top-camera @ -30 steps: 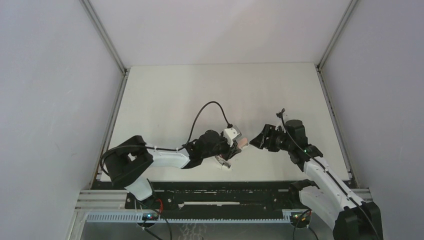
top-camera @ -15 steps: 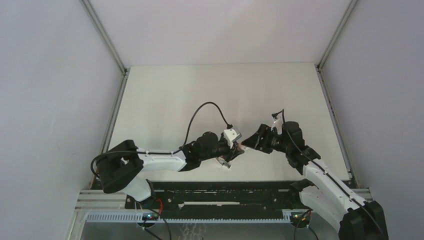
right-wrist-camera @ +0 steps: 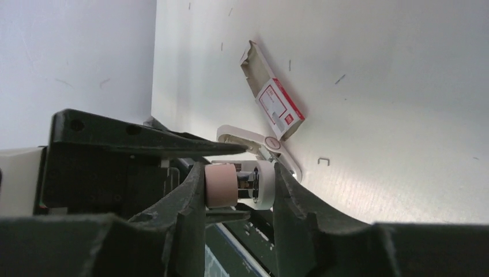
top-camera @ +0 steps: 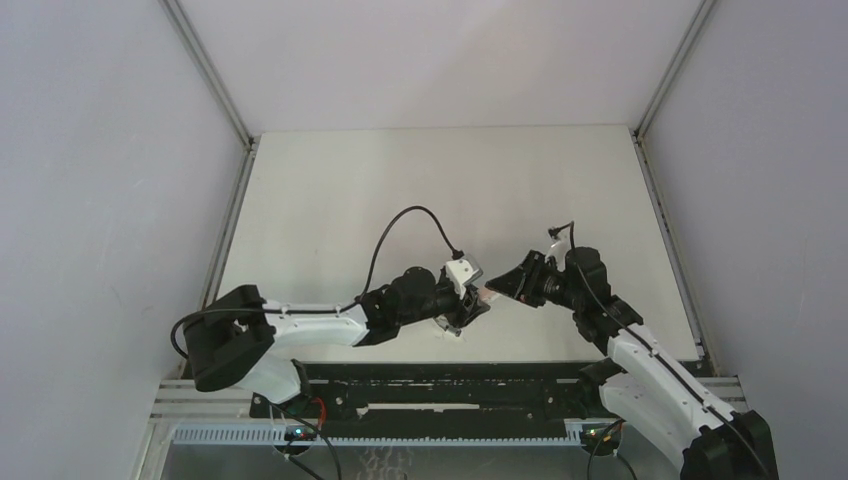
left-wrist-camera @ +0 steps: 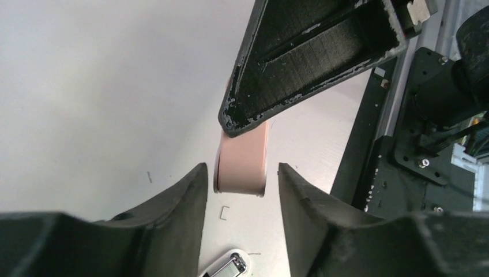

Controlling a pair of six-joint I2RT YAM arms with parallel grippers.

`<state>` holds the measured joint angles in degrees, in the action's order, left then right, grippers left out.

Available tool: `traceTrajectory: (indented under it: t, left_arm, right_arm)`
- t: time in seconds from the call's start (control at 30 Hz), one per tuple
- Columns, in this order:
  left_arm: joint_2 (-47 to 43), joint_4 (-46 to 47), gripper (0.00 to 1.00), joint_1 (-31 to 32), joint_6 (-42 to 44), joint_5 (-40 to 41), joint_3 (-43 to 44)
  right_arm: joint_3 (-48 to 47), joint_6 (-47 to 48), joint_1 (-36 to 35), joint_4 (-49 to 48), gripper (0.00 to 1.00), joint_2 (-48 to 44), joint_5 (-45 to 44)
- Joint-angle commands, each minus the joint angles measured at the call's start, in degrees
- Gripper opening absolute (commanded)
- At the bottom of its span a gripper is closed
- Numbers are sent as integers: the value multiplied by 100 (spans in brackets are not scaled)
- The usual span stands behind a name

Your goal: Load the staples into the stapler

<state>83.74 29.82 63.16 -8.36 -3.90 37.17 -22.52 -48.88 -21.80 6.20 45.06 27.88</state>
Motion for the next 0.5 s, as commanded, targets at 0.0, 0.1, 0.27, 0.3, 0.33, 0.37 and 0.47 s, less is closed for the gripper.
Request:
traceTrajectory:
  t: [0.0,0.1,0.27,0.3,0.33,0.37,0.47]
  left_arm:
    - [-417,158,62,69,-159,408,-180]
    - [-731,162,73,74,-329,716,-460]
    - [-1467,-82,83,57,-696,1336,-1030]
    - [-1619,-144,84,46,-783,1460,-1135]
    - [-1758,-251,86,25,-890,1575,-1221]
    - [-1887,-484,87,-2,-993,1716,-1286]
    - [-2287,-1038,88,-130,-1370,1973,-1421]
  right_arm:
    - [133,-25,-37,-376,0,-266,-504]
    - [260,40,45,-670,0,-240,-712]
    - [419,246,141,-1027,0,211,-1237]
    - [466,297,169,-1140,0,353,-1335]
    - [483,348,183,-1244,0,499,-1447]
    - [494,400,185,-1312,0,647,-1575]
    - [506,511,224,-1573,0,1169,-1702]
